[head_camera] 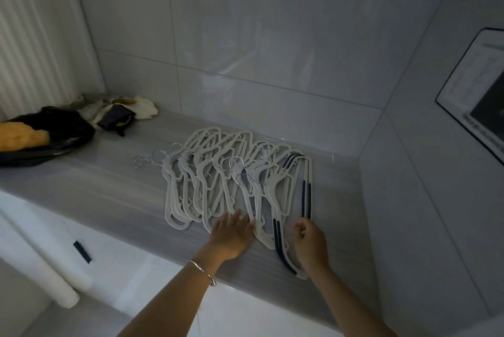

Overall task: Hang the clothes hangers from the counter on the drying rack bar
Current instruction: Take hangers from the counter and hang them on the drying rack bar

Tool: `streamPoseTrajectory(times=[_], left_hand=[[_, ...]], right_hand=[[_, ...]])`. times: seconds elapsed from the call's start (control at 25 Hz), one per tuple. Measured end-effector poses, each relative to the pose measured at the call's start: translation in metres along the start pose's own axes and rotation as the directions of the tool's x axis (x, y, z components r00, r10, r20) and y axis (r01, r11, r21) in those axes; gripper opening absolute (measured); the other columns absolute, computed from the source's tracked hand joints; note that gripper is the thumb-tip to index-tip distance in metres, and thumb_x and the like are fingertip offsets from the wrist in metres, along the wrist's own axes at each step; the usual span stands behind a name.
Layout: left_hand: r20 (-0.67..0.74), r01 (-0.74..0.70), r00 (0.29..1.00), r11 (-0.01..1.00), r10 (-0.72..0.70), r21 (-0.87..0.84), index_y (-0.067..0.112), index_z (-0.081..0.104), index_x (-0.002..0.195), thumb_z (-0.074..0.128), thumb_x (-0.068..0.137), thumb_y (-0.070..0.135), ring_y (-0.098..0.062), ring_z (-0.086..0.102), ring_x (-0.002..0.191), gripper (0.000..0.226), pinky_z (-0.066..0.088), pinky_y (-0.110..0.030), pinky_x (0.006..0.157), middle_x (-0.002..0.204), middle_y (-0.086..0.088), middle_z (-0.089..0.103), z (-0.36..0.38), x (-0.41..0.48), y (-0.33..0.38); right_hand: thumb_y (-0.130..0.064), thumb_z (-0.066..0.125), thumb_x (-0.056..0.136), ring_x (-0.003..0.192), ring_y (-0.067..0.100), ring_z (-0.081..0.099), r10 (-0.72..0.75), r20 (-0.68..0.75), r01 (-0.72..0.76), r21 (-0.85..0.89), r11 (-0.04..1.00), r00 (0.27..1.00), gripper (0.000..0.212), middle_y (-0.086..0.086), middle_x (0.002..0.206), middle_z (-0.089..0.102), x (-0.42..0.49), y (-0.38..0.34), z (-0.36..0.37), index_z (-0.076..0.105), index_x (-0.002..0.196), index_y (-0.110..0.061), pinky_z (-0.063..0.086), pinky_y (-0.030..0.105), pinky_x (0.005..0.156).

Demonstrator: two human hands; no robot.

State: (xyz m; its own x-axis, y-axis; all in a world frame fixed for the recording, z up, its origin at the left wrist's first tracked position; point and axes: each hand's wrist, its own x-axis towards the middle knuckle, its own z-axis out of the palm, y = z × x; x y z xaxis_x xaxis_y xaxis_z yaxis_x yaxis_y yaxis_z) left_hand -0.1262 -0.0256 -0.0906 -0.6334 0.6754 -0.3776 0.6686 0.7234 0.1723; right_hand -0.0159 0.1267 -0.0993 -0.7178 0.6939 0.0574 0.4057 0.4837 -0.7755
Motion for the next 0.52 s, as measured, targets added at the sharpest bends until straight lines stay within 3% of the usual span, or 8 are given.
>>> streamPoseTrajectory(times=[0.08, 0.2, 0.32, 0.44, 0.52], left_hand=[[-0.009, 0.005, 1.000, 1.000, -0.005, -0.009, 0.026, 0.002, 0.150, 0.013, 0.102, 0.034, -0.037, -0.010, 0.144, 0.050, 0.003, -0.050, 0.118, 0.159, -0.006, -0.010, -0.001, -0.003, 0.001], [0.013, 0.016, 1.000, 0.999, -0.015, -0.046, 0.025, 0.001, 0.150, 0.014, 0.102, 0.025, -0.037, -0.009, 0.144, 0.050, 0.004, -0.050, 0.118, 0.159, -0.006, -0.010, -0.003, -0.001, -0.001], [-0.004, 0.007, 1.000, 0.998, -0.007, -0.058, 0.023, -0.002, 0.150, 0.014, 0.103, 0.020, -0.035, -0.011, 0.144, 0.051, 0.002, -0.049, 0.118, 0.158, -0.003, -0.012, -0.006, -0.002, 0.002], [-0.038, 0.008, 0.999, 0.999, -0.009, -0.032, 0.018, -0.005, 0.150, 0.017, 0.102, 0.013, -0.034, -0.013, 0.144, 0.053, 0.000, -0.047, 0.118, 0.158, -0.003, -0.016, 0.001, 0.003, 0.000], [-0.050, 0.029, 0.998, 0.997, -0.033, -0.077, 0.018, -0.007, 0.150, 0.015, 0.102, 0.016, -0.033, -0.015, 0.144, 0.053, 0.001, -0.048, 0.118, 0.158, -0.005, -0.015, 0.011, 0.010, -0.005]], right_hand=[[-0.028, 0.056, 0.090, 0.078, 0.016, 0.058, 0.033, 0.139, -0.034, 0.004, 0.999, 0.990, 0.014, 0.000, 0.087, 0.061, -0.001, -0.006, -0.002, 0.051, 0.095, -0.016, 0.047, 0.030, 0.070], [-0.038, 0.066, 0.080, 0.084, 0.017, 0.059, 0.055, 0.303, 0.000, -0.179, 0.984, 0.951, 0.032, -0.001, 0.093, 0.059, -0.009, -0.002, 0.013, 0.050, 0.099, -0.016, 0.046, 0.028, 0.069], [-0.028, 0.063, 0.084, 0.090, 0.018, 0.061, 0.024, 0.230, 0.032, -0.235, 0.971, 0.973, 0.025, 0.000, 0.099, 0.062, -0.017, 0.004, 0.016, 0.050, 0.102, -0.016, 0.046, 0.025, 0.071], [-0.020, 0.066, 0.083, 0.080, 0.011, 0.059, -0.032, 0.167, 0.046, -0.082, 0.996, 0.985, 0.015, -0.002, 0.091, 0.065, -0.015, 0.012, 0.001, 0.057, 0.094, -0.017, 0.040, 0.012, 0.060], [-0.022, 0.070, 0.080, 0.072, 0.009, 0.060, -0.071, 0.129, 0.074, -0.019, 0.997, 0.989, 0.014, -0.006, 0.081, 0.067, -0.018, 0.015, -0.008, 0.066, 0.093, -0.018, 0.041, 0.010, 0.057]])
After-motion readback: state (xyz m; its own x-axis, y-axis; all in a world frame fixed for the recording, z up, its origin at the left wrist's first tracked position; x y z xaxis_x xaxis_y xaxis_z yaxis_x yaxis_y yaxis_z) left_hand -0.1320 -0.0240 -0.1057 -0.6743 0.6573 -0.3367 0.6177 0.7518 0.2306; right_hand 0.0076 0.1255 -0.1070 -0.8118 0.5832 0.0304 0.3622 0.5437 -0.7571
